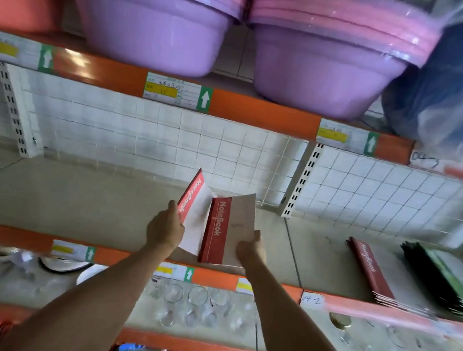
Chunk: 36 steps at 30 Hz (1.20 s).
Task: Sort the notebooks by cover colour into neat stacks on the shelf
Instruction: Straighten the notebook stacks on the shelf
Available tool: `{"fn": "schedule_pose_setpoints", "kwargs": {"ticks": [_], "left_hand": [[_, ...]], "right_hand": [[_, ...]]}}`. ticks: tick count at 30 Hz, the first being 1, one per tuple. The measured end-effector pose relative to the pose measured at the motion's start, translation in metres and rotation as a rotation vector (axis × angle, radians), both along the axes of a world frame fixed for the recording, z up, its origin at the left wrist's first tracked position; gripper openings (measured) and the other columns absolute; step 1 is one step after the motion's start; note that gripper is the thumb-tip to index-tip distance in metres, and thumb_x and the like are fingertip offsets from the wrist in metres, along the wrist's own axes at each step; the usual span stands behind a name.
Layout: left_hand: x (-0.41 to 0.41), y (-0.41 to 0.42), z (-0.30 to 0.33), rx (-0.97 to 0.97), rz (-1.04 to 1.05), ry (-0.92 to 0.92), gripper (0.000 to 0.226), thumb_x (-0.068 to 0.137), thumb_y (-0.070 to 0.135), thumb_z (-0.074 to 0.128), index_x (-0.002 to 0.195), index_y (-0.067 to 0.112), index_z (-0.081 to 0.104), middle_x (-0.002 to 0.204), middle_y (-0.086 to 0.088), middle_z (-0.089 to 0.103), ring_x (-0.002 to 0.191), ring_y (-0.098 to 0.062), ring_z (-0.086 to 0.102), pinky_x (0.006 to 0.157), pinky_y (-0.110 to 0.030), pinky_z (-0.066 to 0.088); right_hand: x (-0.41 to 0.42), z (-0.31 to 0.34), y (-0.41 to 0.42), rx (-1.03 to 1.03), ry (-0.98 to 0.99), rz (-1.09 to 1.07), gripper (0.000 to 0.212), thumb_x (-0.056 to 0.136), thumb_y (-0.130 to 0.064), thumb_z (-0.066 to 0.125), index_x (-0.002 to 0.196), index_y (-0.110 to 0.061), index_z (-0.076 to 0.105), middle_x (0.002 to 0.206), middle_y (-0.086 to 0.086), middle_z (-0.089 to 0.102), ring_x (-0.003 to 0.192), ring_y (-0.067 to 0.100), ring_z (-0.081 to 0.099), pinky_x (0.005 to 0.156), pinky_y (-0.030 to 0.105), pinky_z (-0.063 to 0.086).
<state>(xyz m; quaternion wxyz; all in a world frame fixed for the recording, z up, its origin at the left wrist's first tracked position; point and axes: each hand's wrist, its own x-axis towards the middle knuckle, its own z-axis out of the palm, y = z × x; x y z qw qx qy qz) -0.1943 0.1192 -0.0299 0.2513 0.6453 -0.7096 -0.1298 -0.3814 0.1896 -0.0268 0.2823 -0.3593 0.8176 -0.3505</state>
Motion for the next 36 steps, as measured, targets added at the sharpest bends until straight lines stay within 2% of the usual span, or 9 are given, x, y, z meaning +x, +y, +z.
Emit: {"fn": "schedule_pose_setpoints", "kwargs": {"ticks": [3,9,13,18,21,25,29,33,36], "left_hand": [[-0.047,0.013,0.006,0.021,-0.063,0.032,0.027,0.096,0.015,0.05,0.121,0.005,0.045,0.115,-0.021,0.064,0.1,-0.042,0.063,0.077,-0.043,0.05],[-0.147,0.045,0.013,0.038,-0.194,0.032,0.025,0.097,0.02,0.05,0.119,0.008,0.045,0.117,-0.019,0.064,0.101,-0.041,0.063,0.076,-0.04,0.048],[-0.213,0.07,0.021,0.055,-0.259,0.033,0.024,0.096,0.018,0.05,0.119,0.01,0.046,0.115,-0.019,0.065,0.101,-0.039,0.063,0.077,-0.039,0.048],[-0.278,0.102,0.029,0.076,-0.279,0.038,0.03,0.095,0.019,0.053,0.124,0.012,0.047,0.116,-0.018,0.065,0.102,-0.039,0.063,0.077,-0.038,0.048],[-0.309,0.114,0.035,0.072,-0.274,0.031,0.035,0.096,0.022,0.055,0.129,0.014,0.046,0.118,-0.016,0.064,0.103,-0.037,0.063,0.079,-0.038,0.05],[-0.345,0.121,0.044,0.053,-0.234,0.038,0.029,0.094,0.023,0.057,0.121,0.013,0.05,0.118,-0.015,0.065,0.102,-0.036,0.064,0.081,-0.038,0.052],[-0.372,0.126,0.052,0.046,-0.17,0.041,0.032,0.095,0.026,0.06,0.123,0.012,0.05,0.122,-0.013,0.064,0.102,-0.034,0.065,0.08,-0.038,0.054],[-0.392,0.134,0.051,0.064,-0.092,0.037,0.032,0.096,0.024,0.057,0.125,0.011,0.049,0.125,-0.015,0.062,0.105,-0.035,0.064,0.079,-0.037,0.051],[-0.401,0.143,0.045,0.095,-0.054,0.049,0.033,0.097,0.023,0.055,0.127,0.009,0.048,0.126,-0.017,0.061,0.108,-0.037,0.062,0.081,-0.04,0.051]], "right_hand": [[-0.041,0.013,0.034,-0.025,0.055,-0.108,0.034,0.088,-0.01,0.048,0.121,-0.015,0.046,0.111,0.015,0.066,0.102,0.037,0.062,0.079,0.034,0.045],[-0.131,0.027,0.098,-0.022,0.168,-0.289,0.037,0.084,-0.019,0.05,0.121,-0.02,0.047,0.113,0.012,0.066,0.103,0.034,0.062,0.08,0.032,0.042],[-0.188,0.036,0.133,-0.034,0.242,-0.348,0.056,0.077,-0.02,0.049,0.131,-0.029,0.041,0.11,0.006,0.068,0.094,0.032,0.064,0.083,0.037,0.051],[-0.252,0.048,0.164,-0.001,0.274,-0.352,0.037,0.081,-0.015,0.051,0.117,-0.021,0.045,0.099,0.007,0.065,0.084,0.03,0.06,0.076,0.036,0.049],[-0.287,0.051,0.173,0.002,0.267,-0.359,0.034,0.081,-0.015,0.052,0.114,-0.019,0.046,0.103,0.008,0.066,0.084,0.028,0.059,0.078,0.036,0.051],[-0.334,0.052,0.179,0.066,0.271,-0.37,0.038,0.084,-0.018,0.053,0.12,-0.017,0.041,0.112,0.01,0.066,0.1,0.031,0.063,0.079,0.035,0.045],[-0.373,0.047,0.178,0.089,0.318,-0.337,0.047,0.087,-0.011,0.048,0.132,-0.014,0.035,0.118,0.016,0.064,0.107,0.035,0.062,0.082,0.037,0.047],[-0.395,0.044,0.174,0.133,0.411,-0.211,0.043,0.09,-0.005,0.049,0.133,-0.007,0.043,0.131,0.019,0.049,0.115,0.037,0.058,0.092,0.039,0.049],[-0.405,0.035,0.172,0.247,0.532,-0.087,0.043,0.094,-0.012,0.052,0.137,-0.004,0.046,0.134,0.017,0.044,0.122,0.032,0.053,0.099,0.037,0.047]]}}
